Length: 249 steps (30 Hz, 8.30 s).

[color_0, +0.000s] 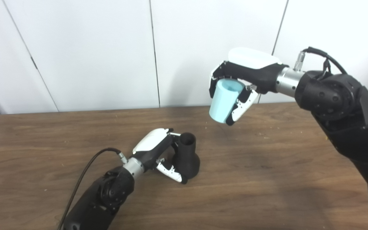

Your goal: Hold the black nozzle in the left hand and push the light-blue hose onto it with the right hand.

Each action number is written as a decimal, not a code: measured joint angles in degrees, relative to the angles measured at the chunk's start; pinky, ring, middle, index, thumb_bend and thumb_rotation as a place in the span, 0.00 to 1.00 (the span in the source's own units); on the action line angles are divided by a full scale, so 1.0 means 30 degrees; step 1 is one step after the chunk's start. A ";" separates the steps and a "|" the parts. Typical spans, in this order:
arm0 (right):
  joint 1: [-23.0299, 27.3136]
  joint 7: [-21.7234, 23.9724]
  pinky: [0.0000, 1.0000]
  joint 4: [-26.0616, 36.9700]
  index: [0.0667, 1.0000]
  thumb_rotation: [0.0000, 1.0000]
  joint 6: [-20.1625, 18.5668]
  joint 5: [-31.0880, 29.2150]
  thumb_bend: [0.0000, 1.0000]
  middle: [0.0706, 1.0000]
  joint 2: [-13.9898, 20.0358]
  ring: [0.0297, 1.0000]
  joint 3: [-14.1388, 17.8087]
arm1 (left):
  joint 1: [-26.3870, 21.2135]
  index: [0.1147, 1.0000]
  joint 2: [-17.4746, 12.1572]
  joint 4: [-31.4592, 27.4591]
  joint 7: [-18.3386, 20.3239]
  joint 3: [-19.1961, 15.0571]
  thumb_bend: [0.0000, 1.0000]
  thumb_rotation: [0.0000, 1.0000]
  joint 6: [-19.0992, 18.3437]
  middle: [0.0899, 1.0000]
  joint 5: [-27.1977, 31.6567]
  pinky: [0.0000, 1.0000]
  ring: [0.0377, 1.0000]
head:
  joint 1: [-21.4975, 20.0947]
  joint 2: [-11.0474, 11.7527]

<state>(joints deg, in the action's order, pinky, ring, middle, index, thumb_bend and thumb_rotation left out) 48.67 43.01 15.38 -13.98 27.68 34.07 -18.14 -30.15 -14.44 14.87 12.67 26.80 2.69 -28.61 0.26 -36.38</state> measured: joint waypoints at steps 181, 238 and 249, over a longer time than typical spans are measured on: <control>0.0028 -0.0033 0.41 -0.2695 0.43 0.00 0.2636 0.3142 0.50 0.44 -0.4222 0.44 -0.1522 | -0.0036 0.44 0.0284 -0.1356 0.1097 0.0501 0.53 0.00 -0.1761 0.41 -0.0238 1.00 0.60 | 0.0294 -0.1934; -0.1218 -0.0742 0.36 -0.1346 0.46 0.00 0.4137 0.3341 0.50 0.45 -0.3319 0.43 -0.2620 | 0.0009 0.42 0.0216 -0.1429 0.1350 0.0516 0.53 0.00 -0.1511 0.44 -0.0157 1.00 0.60 | 0.0294 -0.2520; -0.0492 -0.0623 0.36 -0.1293 0.41 0.00 0.5514 0.3493 0.50 0.47 -0.2809 0.47 -0.3659 | 0.0019 0.42 0.0210 -0.1428 0.1350 0.0510 0.53 0.00 -0.1510 0.44 -0.0157 1.00 0.60 | 0.0147 -0.2549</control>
<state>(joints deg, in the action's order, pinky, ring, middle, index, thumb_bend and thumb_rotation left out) 47.20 41.14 11.50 2.56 38.16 25.64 -29.11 -30.10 -13.81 10.58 16.72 28.33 -1.84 -29.08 0.70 -44.03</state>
